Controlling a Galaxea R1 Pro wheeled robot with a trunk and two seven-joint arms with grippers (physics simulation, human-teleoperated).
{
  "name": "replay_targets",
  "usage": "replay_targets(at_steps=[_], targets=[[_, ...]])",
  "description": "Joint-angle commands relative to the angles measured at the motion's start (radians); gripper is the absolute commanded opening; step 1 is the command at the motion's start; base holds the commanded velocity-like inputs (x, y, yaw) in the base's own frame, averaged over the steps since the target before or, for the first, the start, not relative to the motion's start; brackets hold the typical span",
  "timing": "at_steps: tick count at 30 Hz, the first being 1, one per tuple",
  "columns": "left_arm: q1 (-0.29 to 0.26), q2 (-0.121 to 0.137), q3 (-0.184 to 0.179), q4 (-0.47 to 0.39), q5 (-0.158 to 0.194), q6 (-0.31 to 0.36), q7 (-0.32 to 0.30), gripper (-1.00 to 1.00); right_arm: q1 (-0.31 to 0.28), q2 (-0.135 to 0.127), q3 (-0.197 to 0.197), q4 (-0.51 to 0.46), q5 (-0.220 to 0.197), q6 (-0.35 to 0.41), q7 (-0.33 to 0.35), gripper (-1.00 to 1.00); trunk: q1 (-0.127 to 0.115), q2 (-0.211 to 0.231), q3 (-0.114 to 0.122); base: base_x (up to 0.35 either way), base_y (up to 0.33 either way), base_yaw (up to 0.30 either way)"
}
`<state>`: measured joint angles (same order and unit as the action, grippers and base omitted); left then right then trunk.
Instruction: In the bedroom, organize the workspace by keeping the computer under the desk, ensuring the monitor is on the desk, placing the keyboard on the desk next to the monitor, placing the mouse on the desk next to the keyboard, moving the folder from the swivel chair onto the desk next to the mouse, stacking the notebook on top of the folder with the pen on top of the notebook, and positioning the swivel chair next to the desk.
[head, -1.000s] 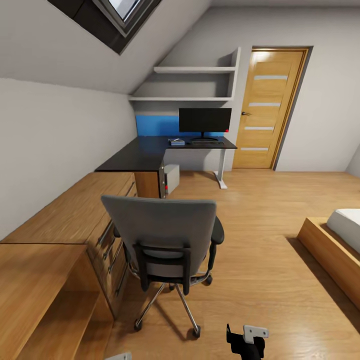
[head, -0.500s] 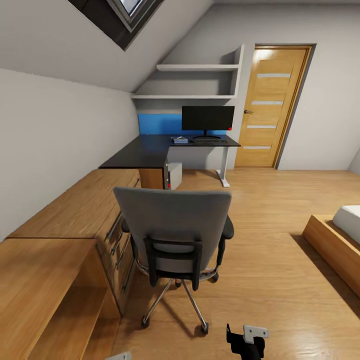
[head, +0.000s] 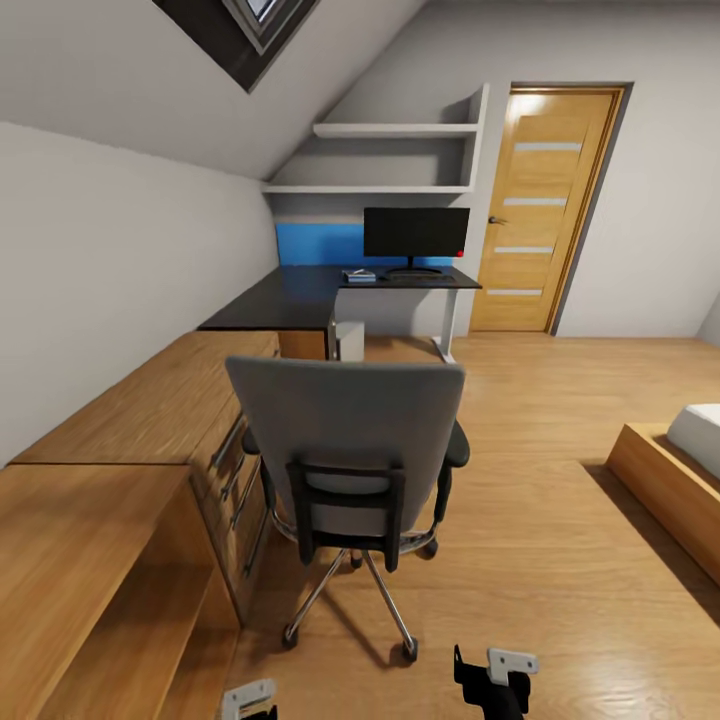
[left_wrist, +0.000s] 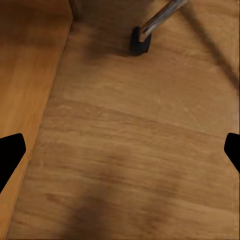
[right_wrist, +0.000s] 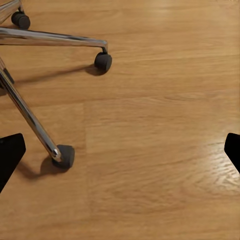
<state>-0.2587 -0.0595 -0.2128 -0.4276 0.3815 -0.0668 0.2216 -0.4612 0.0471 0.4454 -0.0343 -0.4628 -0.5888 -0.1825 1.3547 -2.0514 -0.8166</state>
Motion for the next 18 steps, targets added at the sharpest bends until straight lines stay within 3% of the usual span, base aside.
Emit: replay_targets(at_steps=[1,3,7,9,12,17,18], targets=[[-0.001,0.000,-0.008,-0.017,0.010,-0.003,0.008,1.00,-0.001,0.000,0.008,-0.001,-0.005,-0.001,-0.006,1.00,0.004,-0.008,-0.004,0.000,0.000,0.000],[-0.002,-0.011,-0.008,-0.071,0.007,0.000,0.011,1.00,-0.001,-0.003,0.005,-0.010,-0.008,-0.001,-0.007,1.00,0.011,-0.022,-0.010,0.000,0.000,0.000],[-0.021,-0.028,-0.009,-0.100,0.005,0.017,0.013,1.00,-0.004,-0.013,0.003,-0.043,-0.011,0.006,-0.012,1.00,0.027,-0.050,-0.023,0.000,0.000,0.000],[-0.079,-0.035,-0.008,-0.109,0.005,0.108,0.014,1.00,-0.006,-0.019,0.002,-0.085,-0.012,0.011,-0.016,1.00,0.034,-0.064,-0.029,0.000,0.000,0.000],[-0.113,-0.039,-0.008,-0.112,0.005,0.168,0.013,1.00,-0.011,-0.021,0.002,-0.098,-0.012,0.019,-0.020,1.00,0.046,-0.085,-0.039,0.000,0.000,0.000],[-0.178,-0.046,-0.008,-0.114,0.007,0.225,0.014,1.00,-0.068,-0.023,0.001,-0.108,-0.013,0.095,-0.038,1.00,0.065,-0.120,-0.054,0.000,0.000,0.000],[-0.214,-0.048,-0.008,-0.112,0.009,0.238,0.014,1.00,-0.104,-0.027,0.001,-0.110,-0.013,0.155,-0.044,1.00,0.069,-0.127,-0.057,0.000,0.000,0.000]])
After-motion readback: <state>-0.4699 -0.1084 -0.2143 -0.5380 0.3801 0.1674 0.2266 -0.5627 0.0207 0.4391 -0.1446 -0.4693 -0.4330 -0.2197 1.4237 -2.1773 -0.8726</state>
